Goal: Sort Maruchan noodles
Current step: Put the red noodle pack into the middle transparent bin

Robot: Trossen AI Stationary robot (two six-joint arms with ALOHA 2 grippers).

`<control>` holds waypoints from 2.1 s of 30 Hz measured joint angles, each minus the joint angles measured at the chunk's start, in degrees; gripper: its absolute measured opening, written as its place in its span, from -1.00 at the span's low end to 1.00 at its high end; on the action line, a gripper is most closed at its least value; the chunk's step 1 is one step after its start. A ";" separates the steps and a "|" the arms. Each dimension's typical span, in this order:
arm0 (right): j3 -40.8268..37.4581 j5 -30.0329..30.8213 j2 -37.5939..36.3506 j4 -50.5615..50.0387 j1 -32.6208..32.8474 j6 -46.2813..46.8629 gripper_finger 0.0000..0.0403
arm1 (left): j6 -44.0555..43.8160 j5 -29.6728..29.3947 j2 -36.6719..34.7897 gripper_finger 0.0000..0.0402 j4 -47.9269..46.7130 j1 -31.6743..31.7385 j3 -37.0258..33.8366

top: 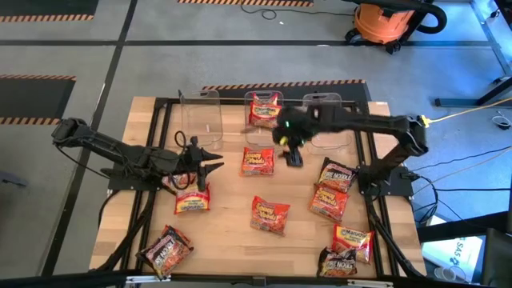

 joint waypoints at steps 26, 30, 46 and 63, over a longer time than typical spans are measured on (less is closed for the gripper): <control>-24.01 16.03 -5.60 24.23 41.29 45.27 0.18 | -9.46 13.92 37.18 -0.48 12.83 -15.23 14.21; -24.01 18.32 -6.80 18.99 46.97 54.08 0.18 | -9.43 13.97 40.57 -0.48 12.89 -15.63 16.32; -34.80 17.61 -22.08 -1.55 63.88 92.55 0.17 | -9.77 14.94 42.42 -0.47 12.47 -15.65 16.94; -54.92 8.98 -29.62 22.07 67.03 95.42 0.17 | -9.86 14.94 42.42 -0.48 12.48 -15.56 16.94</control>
